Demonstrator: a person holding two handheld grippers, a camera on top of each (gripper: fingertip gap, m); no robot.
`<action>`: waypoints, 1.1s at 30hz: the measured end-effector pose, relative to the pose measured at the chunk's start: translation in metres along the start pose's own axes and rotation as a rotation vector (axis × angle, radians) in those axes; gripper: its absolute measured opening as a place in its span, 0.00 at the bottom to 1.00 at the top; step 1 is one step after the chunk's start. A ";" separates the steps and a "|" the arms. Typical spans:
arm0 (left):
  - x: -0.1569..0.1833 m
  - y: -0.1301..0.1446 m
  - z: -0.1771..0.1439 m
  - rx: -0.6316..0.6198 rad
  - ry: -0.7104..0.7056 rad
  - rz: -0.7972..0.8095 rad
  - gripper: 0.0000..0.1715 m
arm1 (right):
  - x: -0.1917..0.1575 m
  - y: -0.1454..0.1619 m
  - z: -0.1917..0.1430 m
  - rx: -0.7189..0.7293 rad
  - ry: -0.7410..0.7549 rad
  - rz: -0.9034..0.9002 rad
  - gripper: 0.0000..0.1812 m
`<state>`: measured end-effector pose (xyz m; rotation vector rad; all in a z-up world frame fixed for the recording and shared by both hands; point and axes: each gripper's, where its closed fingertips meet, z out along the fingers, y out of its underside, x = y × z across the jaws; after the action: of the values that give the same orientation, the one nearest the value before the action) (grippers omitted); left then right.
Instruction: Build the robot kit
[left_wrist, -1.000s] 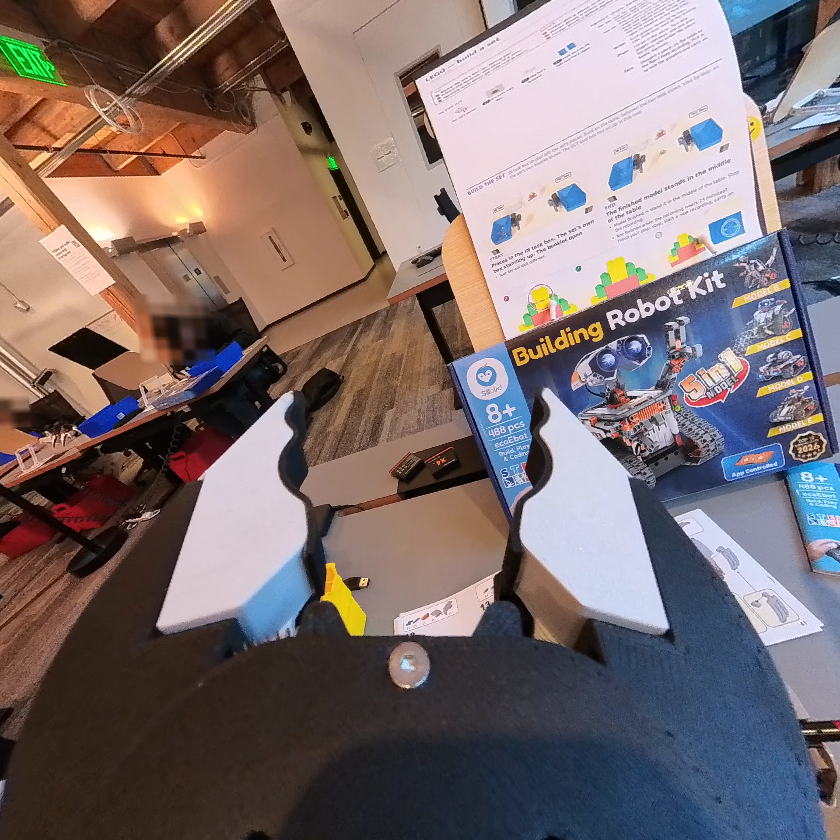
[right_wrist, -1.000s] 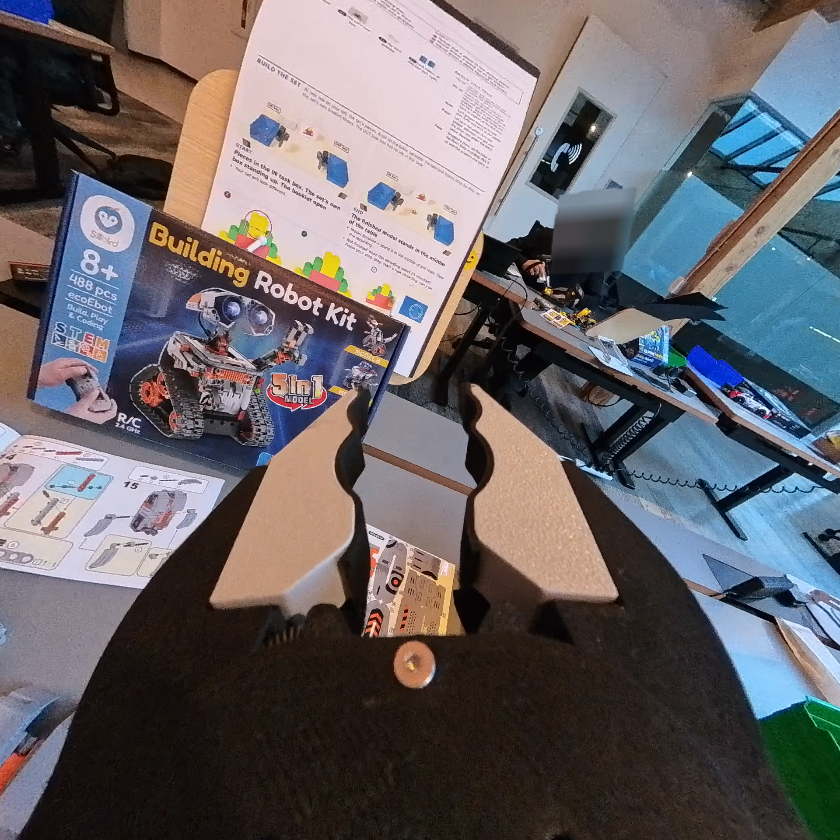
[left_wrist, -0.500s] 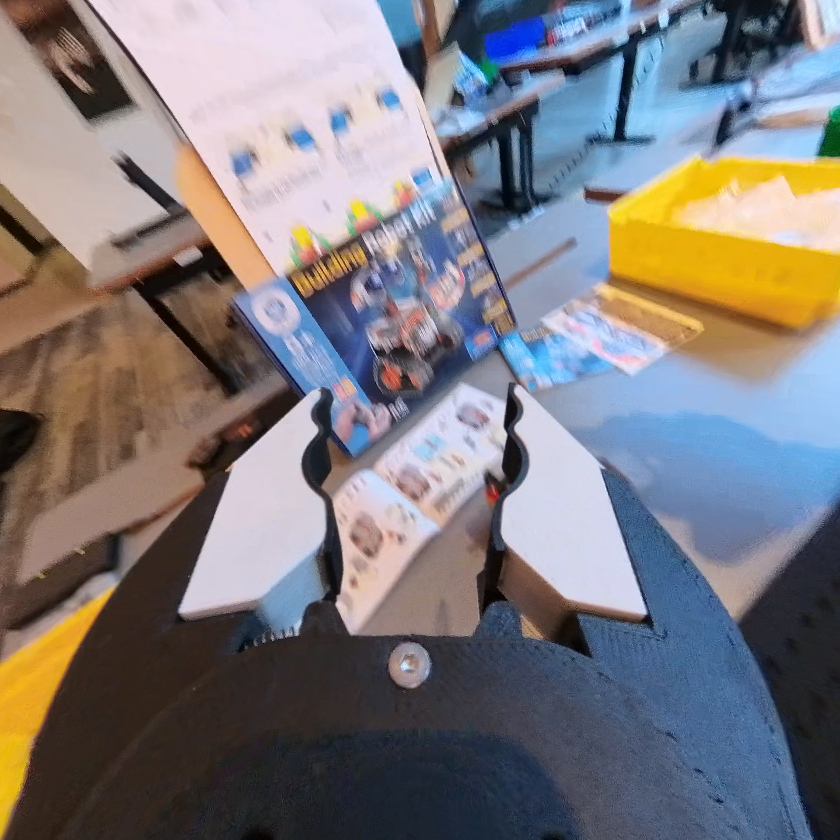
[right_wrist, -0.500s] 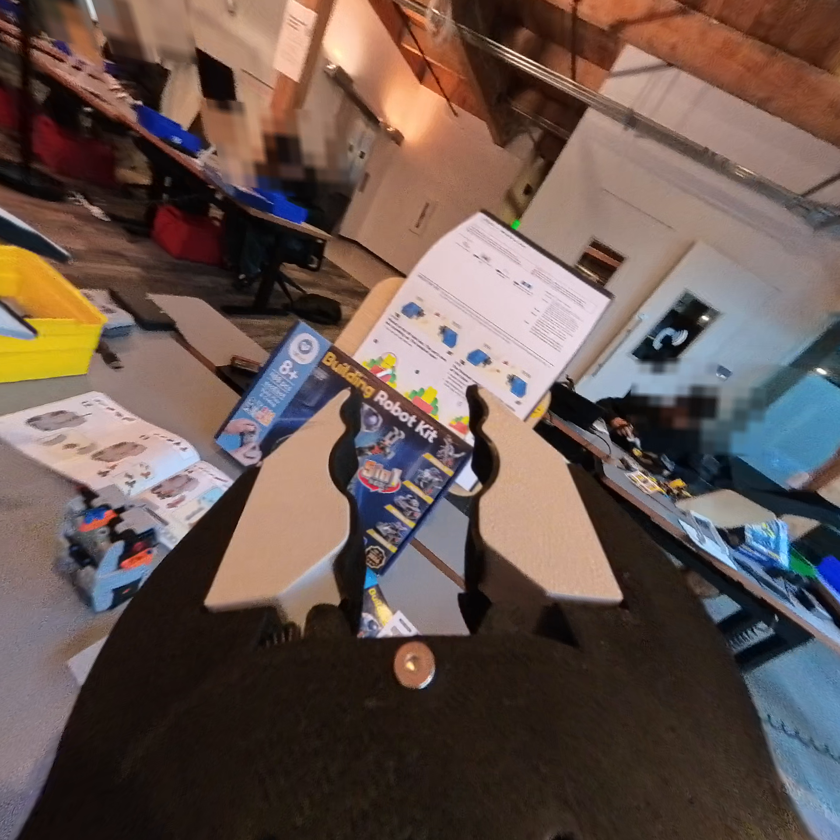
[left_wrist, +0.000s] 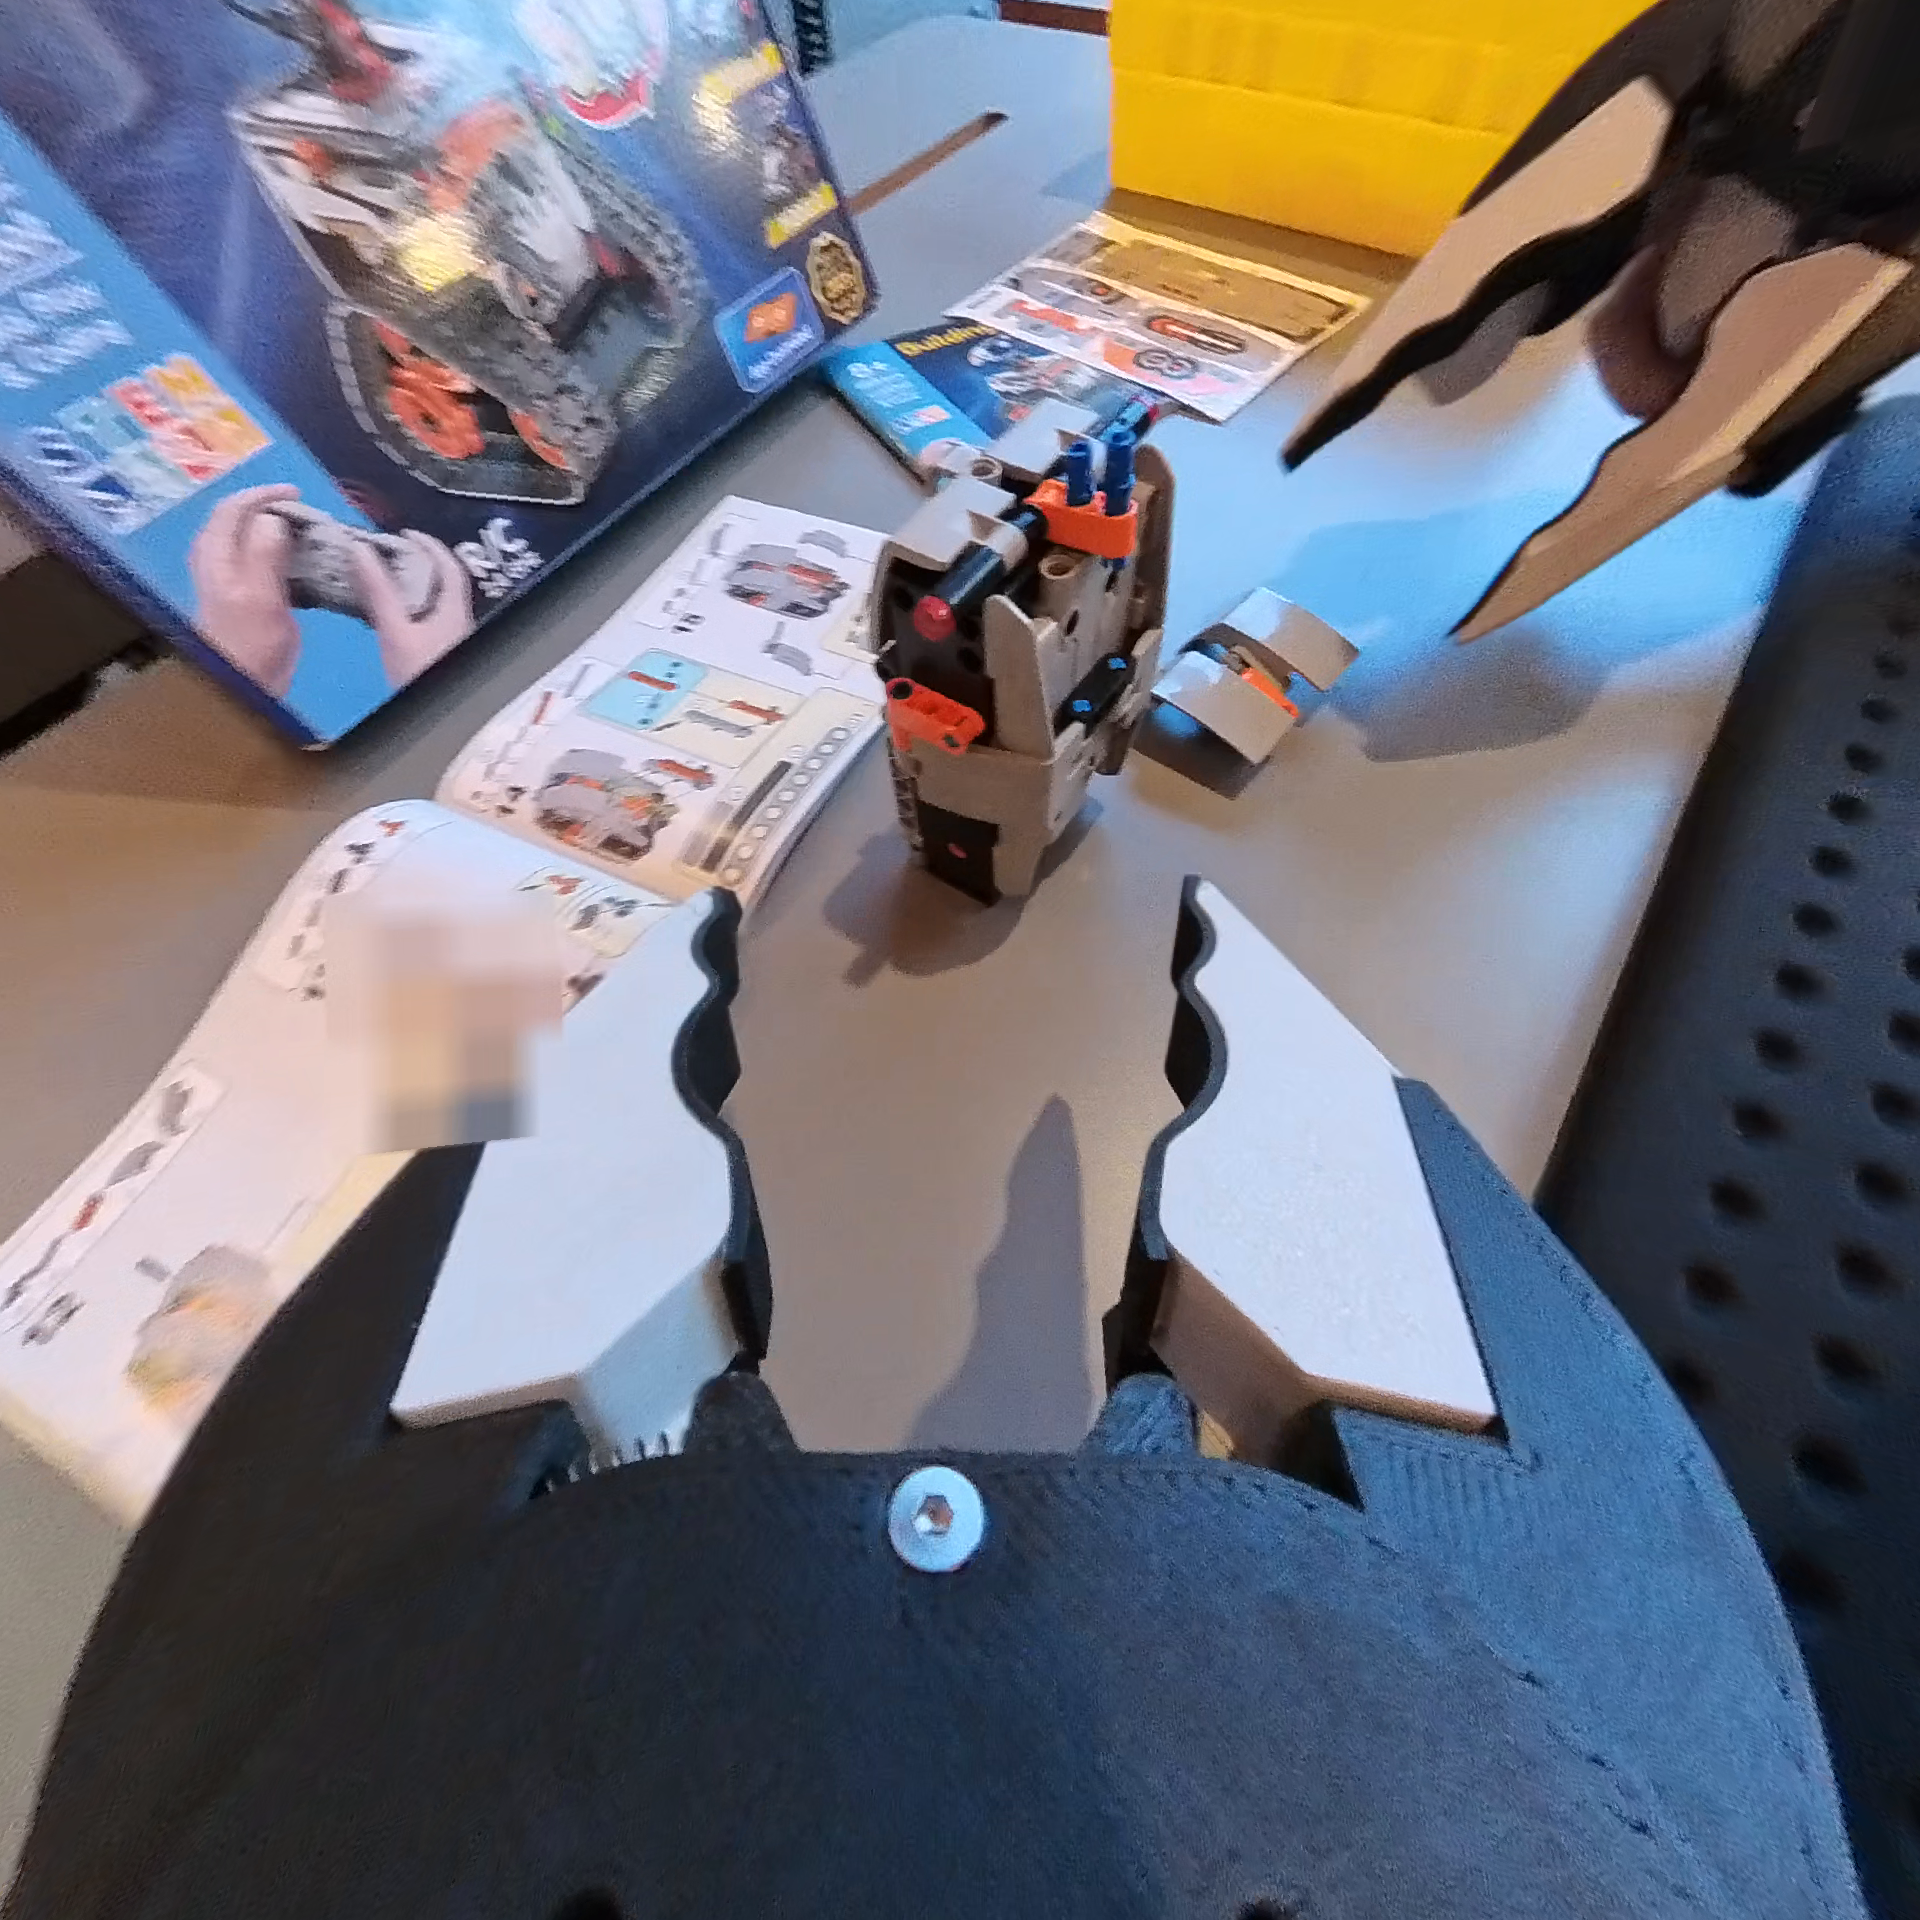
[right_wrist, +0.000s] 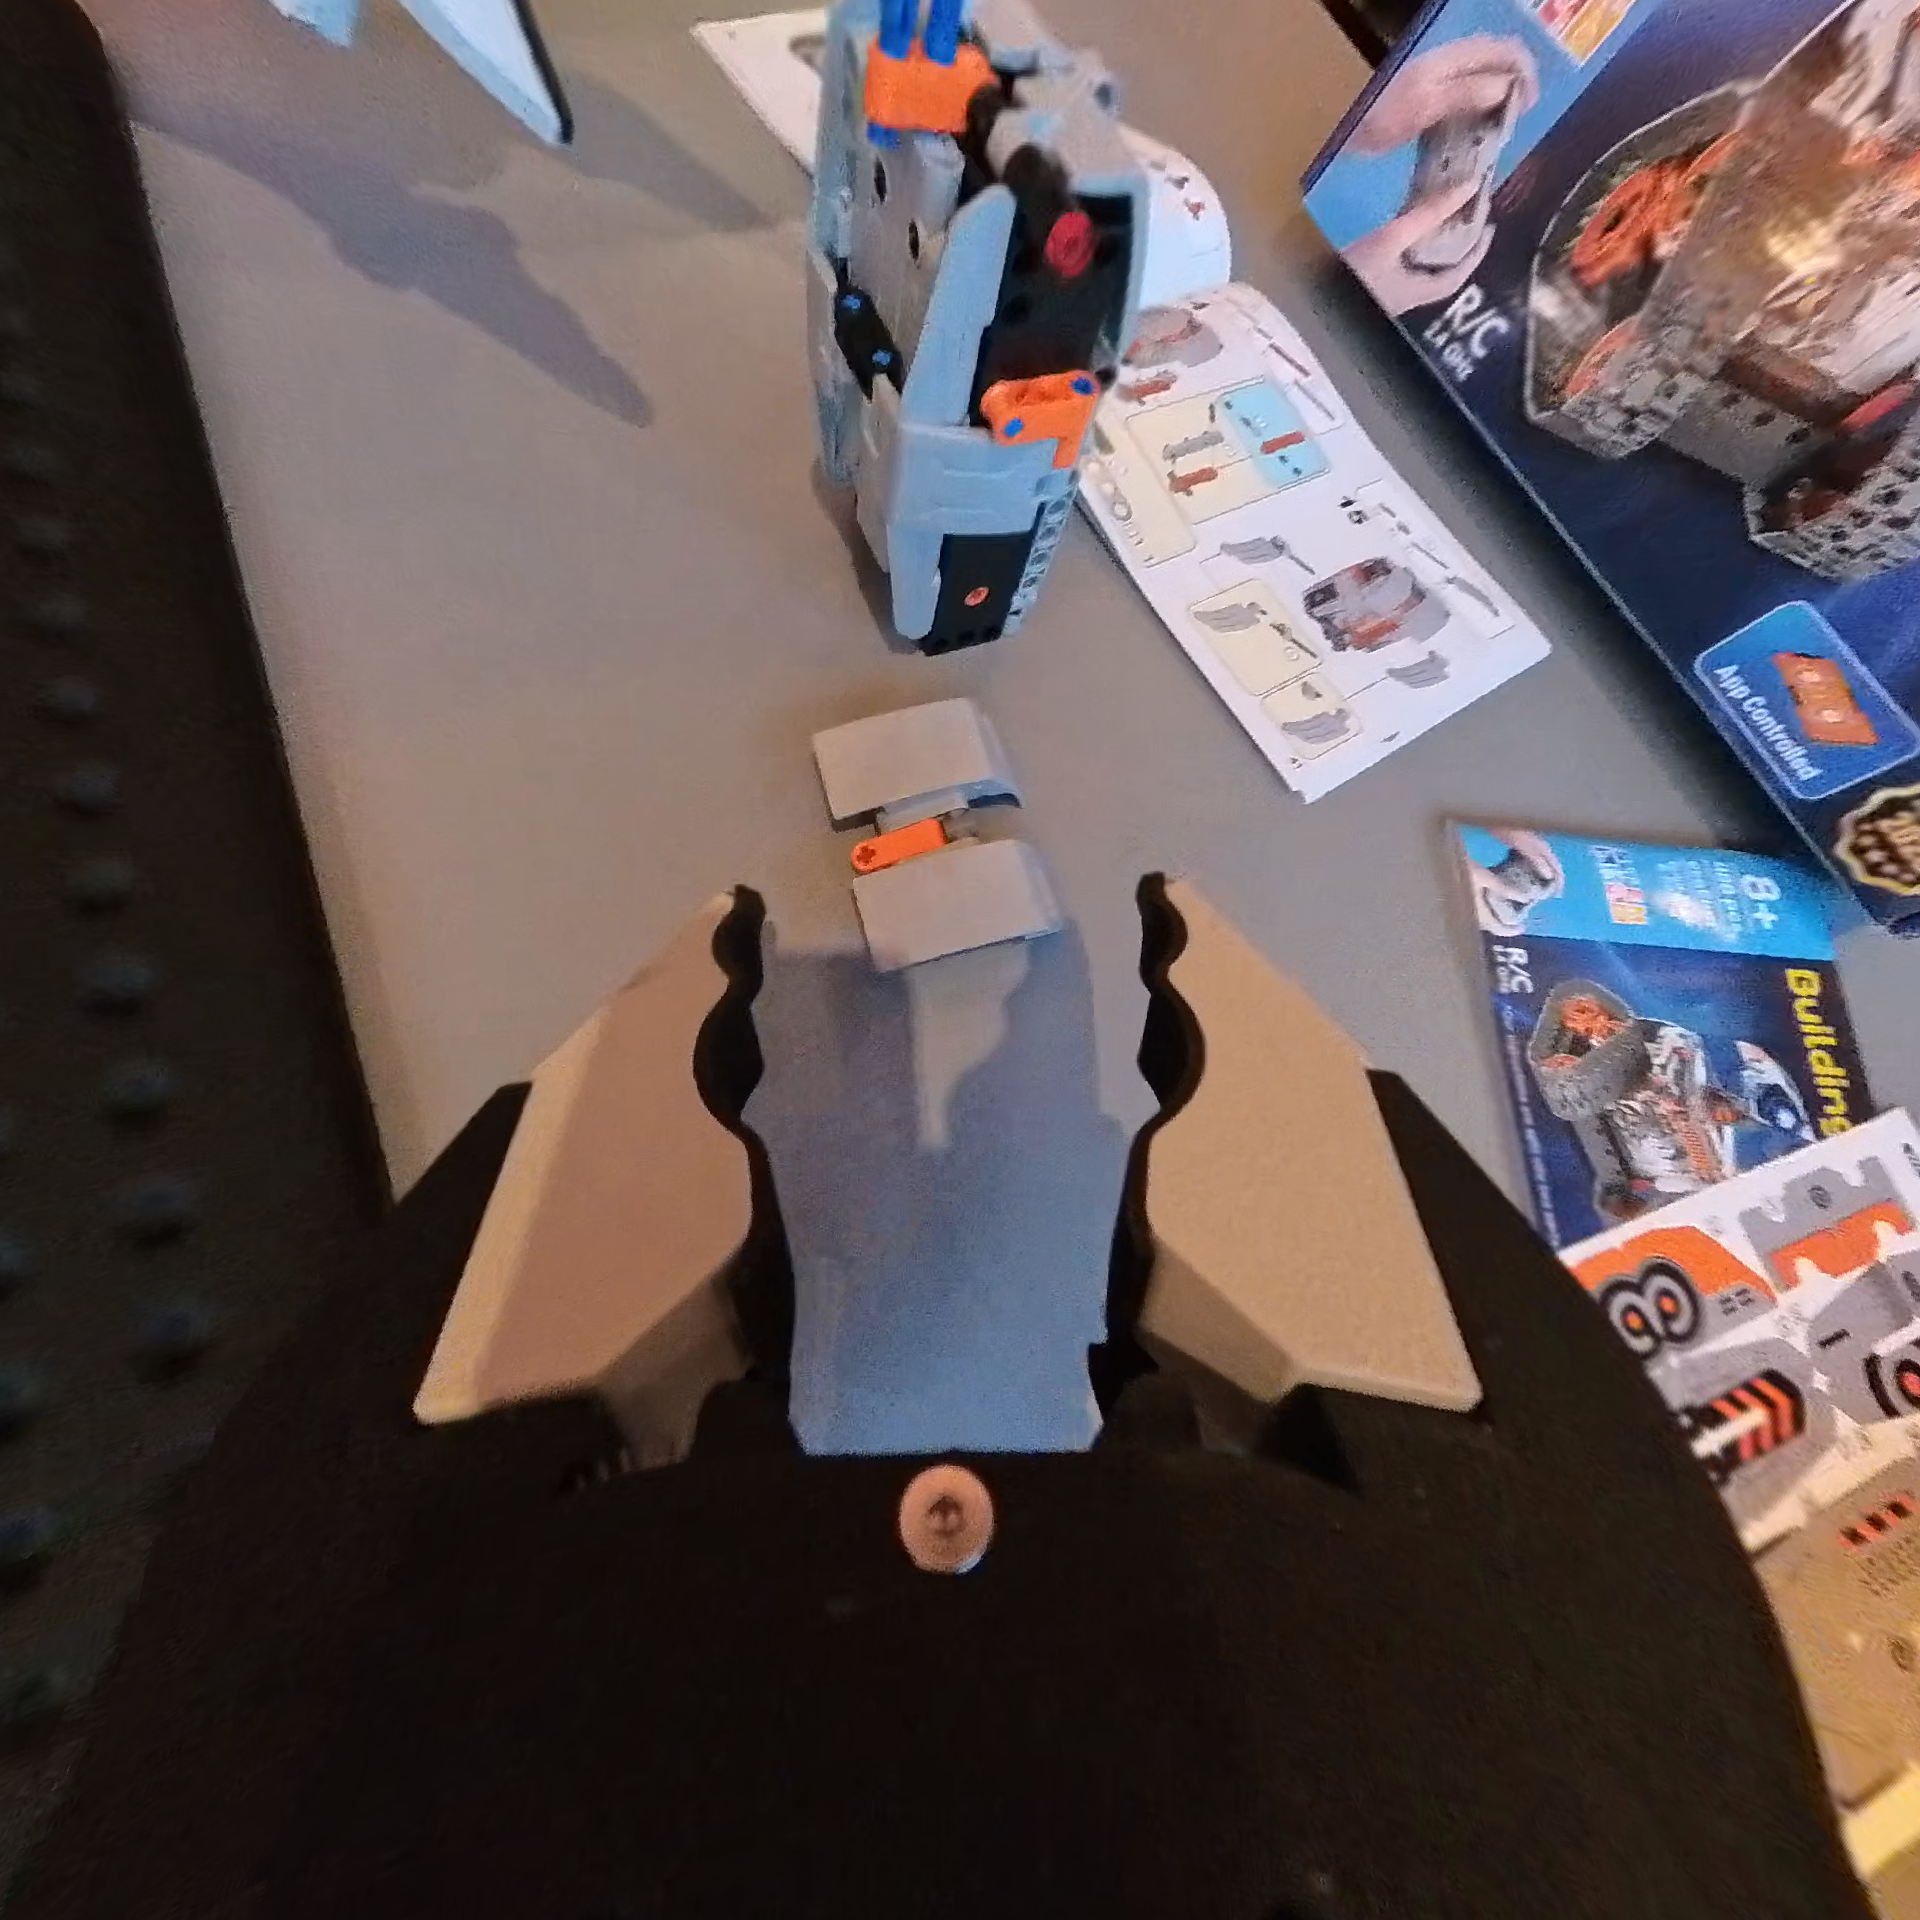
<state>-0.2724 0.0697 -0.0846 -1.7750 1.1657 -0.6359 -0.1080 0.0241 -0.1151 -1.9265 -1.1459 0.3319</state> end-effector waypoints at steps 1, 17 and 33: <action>0.002 0.001 0.006 -0.004 0.034 -0.012 0.48 | -0.002 0.003 0.005 -0.005 -0.014 -0.006 0.40; 0.017 -0.019 0.076 0.112 0.364 -0.107 0.35 | 0.006 0.002 0.038 0.025 -0.144 -0.055 0.39; -0.011 0.021 0.007 0.101 -0.112 -0.316 0.34 | 0.010 0.019 0.035 -0.027 -0.090 -0.123 0.39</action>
<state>-0.2811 0.0792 -0.1060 -1.8982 0.7704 -0.7549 -0.1117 0.0467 -0.1491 -1.8707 -1.3278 0.3410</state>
